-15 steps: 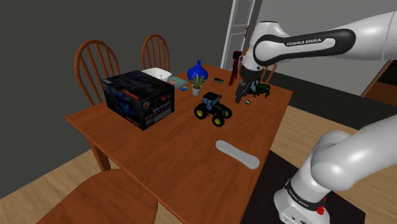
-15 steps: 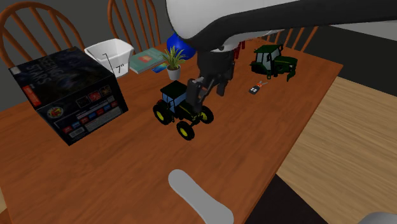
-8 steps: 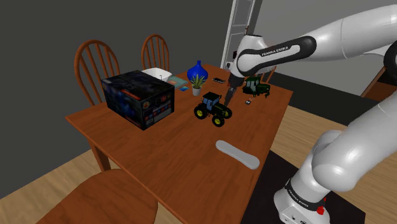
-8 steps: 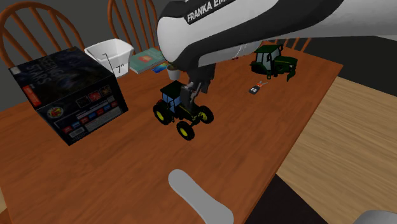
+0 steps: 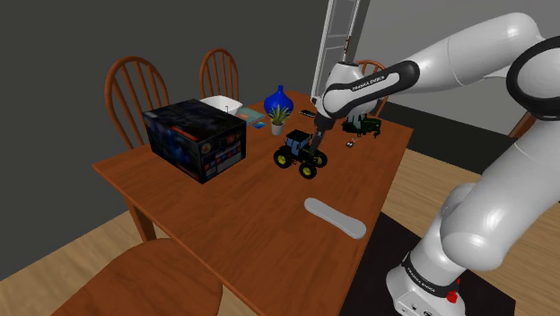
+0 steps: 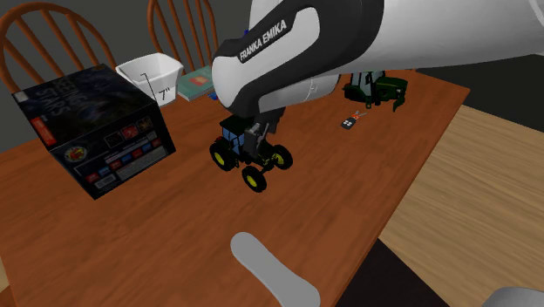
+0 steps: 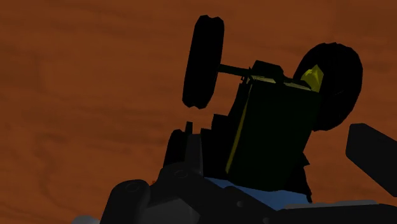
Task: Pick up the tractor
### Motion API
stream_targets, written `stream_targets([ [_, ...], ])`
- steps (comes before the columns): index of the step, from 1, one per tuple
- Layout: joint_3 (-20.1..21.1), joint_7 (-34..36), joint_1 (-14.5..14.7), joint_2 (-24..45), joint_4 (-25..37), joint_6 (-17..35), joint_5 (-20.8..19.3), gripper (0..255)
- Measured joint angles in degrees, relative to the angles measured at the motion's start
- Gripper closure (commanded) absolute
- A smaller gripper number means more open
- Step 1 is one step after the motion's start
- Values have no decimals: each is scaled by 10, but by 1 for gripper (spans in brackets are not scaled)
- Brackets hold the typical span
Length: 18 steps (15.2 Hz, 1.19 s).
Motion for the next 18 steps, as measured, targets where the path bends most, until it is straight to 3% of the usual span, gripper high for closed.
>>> stream_targets([
  [2,0,-3,1,10,-5,15,4,0],
  [3,0,-3,1,12,-6,18,5,255],
  [13,0,-4,2,12,-7,20,6,255],
  [18,1,3,1,-3,9,-12,-1,255],
])
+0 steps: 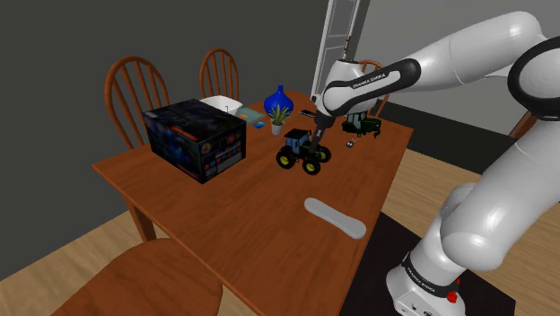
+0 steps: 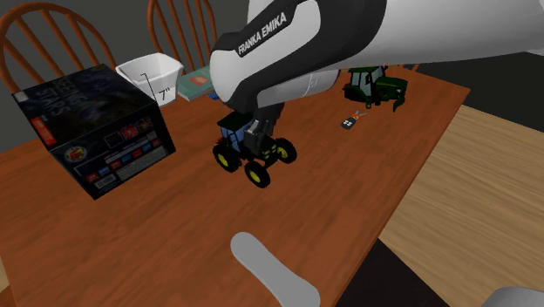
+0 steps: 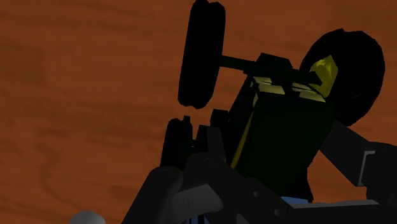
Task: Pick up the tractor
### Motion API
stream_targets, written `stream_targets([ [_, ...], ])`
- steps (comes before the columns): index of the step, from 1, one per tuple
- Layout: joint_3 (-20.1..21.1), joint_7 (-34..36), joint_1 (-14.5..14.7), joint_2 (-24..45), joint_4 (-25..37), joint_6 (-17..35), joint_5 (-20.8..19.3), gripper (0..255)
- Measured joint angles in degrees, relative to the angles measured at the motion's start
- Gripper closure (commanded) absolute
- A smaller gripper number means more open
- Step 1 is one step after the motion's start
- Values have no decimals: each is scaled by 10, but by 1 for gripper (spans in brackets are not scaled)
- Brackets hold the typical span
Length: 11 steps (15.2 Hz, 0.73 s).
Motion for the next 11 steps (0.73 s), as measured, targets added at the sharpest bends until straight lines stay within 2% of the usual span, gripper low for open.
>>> stream_targets([
  [11,5,12,-2,-38,45,-83,-14,255],
])
